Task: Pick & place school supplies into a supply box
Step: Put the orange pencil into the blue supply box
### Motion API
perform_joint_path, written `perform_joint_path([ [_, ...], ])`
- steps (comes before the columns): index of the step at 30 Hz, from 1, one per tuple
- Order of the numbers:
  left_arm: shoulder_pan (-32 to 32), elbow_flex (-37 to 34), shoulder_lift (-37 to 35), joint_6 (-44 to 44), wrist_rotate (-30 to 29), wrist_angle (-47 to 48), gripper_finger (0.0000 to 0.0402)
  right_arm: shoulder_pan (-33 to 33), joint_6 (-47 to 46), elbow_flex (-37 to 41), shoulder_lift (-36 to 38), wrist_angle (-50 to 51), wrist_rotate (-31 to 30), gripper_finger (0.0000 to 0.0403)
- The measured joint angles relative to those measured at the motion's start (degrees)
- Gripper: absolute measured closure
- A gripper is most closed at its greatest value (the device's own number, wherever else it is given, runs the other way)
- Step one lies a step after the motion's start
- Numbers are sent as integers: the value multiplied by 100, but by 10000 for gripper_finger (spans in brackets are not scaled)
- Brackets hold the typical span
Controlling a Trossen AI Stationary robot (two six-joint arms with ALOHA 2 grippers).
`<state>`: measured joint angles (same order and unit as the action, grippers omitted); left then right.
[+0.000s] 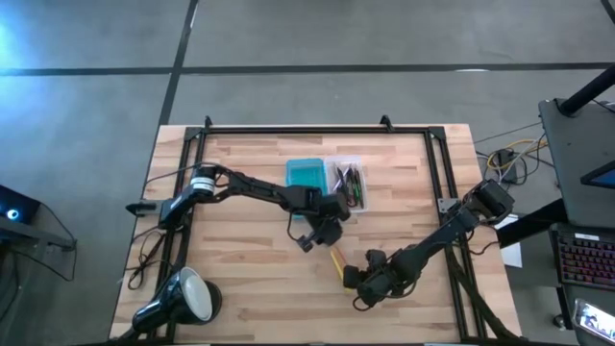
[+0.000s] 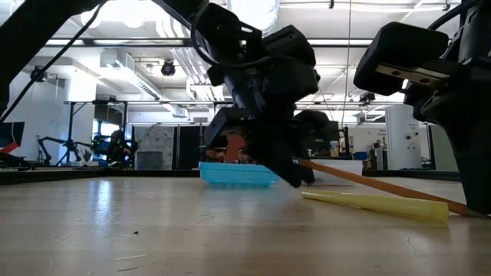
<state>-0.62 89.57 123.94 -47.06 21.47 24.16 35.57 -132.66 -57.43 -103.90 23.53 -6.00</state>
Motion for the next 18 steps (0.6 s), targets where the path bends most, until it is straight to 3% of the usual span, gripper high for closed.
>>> perform_joint_path([
  [11,47,339,-11,-59,-13,298,315,4,23,2,-4,7,5,394],
  [18,122,302,-11,-154,-108,334,349,4,22,4,-7,7,7,394],
])
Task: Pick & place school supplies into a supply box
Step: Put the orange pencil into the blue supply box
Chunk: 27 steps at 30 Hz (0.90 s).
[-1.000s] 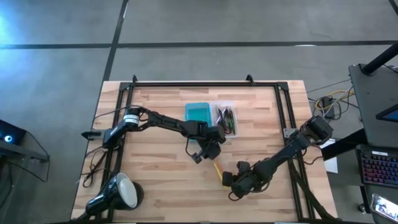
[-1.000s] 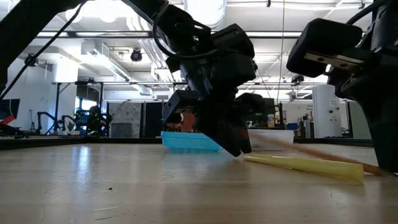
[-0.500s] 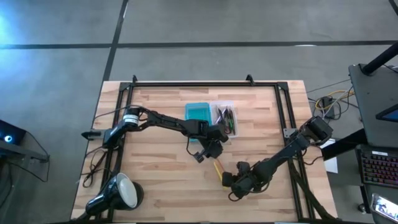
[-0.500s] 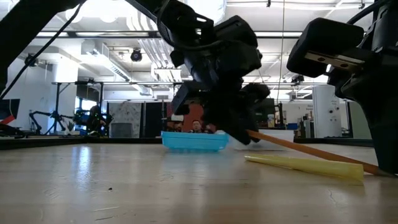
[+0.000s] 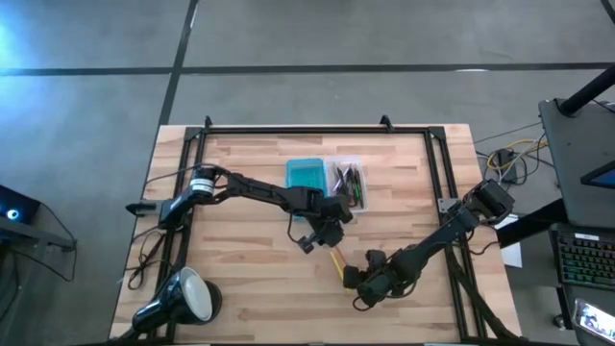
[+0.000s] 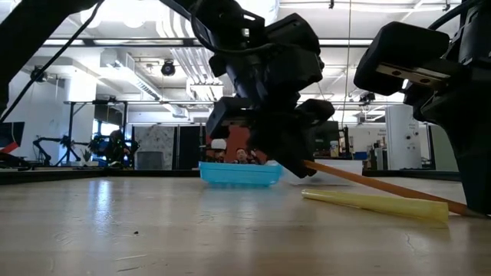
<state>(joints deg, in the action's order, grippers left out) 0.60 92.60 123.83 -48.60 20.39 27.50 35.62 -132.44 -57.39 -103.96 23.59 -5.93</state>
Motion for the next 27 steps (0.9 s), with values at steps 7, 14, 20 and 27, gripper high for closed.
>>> perform_joint_path([
  [7,7,0,0,-214,-191,60,390,0,2,0,-2,-4,2,394],
  [14,6,0,0,-253,-505,-40,389,44,298,-76,163,256,-58,394],
  [20,-57,110,-33,190,-790,79,392,252,316,-645,535,1995,-413,394],
  [27,-290,415,-457,2954,-999,721,392,463,-43,-1455,886,4874,-478,394],
])
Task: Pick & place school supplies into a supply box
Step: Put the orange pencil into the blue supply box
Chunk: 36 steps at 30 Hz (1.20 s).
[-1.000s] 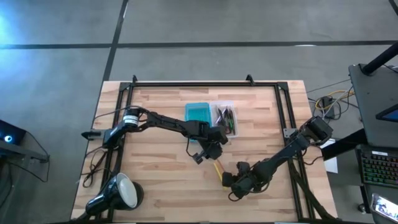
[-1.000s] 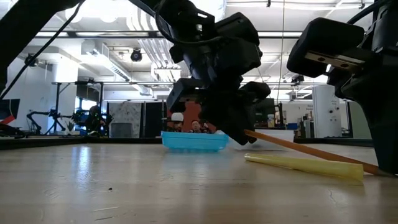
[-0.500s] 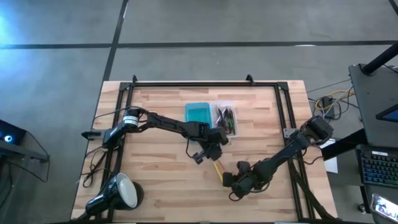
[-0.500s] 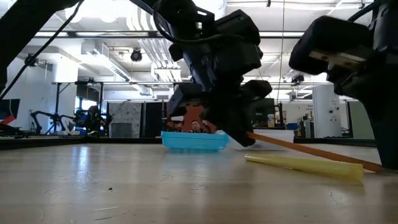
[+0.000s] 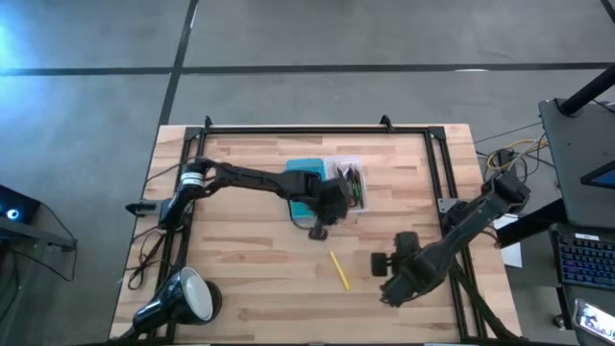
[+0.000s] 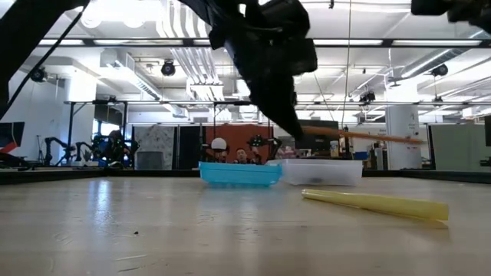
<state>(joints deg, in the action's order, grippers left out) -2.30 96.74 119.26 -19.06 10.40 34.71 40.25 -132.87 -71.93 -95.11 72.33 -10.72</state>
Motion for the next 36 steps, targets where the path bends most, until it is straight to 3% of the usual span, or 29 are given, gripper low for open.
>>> perform_joint_path([
  [7,-401,-384,-462,3790,-38,-649,392,76,127,-26,358,1008,-88,394],
  [15,-549,-1487,-904,6758,-413,-2470,392,77,132,532,891,1140,-172,394],
  [23,-373,-2298,-1080,8400,-1644,-2943,392,85,229,1360,1543,1124,-193,394],
  [27,-352,-2382,-1058,8568,-2084,-3308,392,85,259,1723,1901,1100,-228,394],
  [36,-343,-2271,-776,9003,-2146,-3272,392,85,279,2316,2640,1039,-298,394],
])
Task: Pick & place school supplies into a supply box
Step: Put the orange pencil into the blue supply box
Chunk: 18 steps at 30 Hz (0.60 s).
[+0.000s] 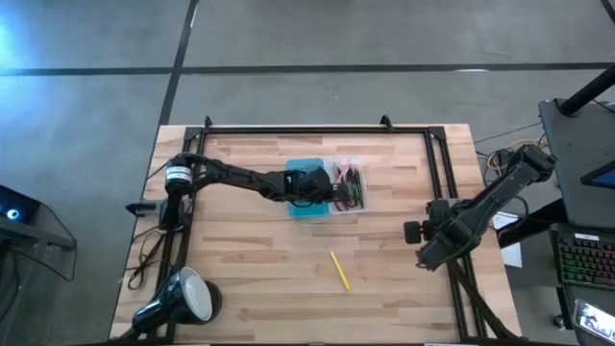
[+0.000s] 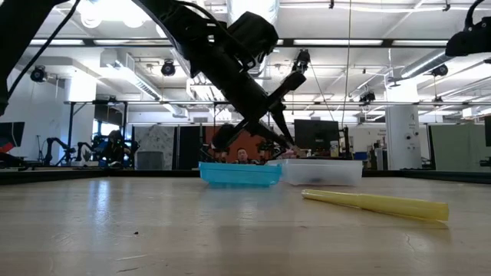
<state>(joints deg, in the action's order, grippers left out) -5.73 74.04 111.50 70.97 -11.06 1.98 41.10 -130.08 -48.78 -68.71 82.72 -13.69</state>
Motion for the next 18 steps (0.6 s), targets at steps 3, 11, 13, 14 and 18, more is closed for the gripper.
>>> perform_joint_path([
  [3,21,141,94,-17,15,-7,392,0,26,130,137,-49,0,394],
  [11,75,351,225,-31,84,101,392,0,179,227,233,-83,2,394],
  [13,99,369,300,32,152,107,392,0,212,245,234,-71,2,394],
  [14,111,385,332,77,170,110,392,0,238,246,234,-76,2,394],
  [18,137,430,426,183,200,110,392,0,282,252,232,-82,2,394],
])
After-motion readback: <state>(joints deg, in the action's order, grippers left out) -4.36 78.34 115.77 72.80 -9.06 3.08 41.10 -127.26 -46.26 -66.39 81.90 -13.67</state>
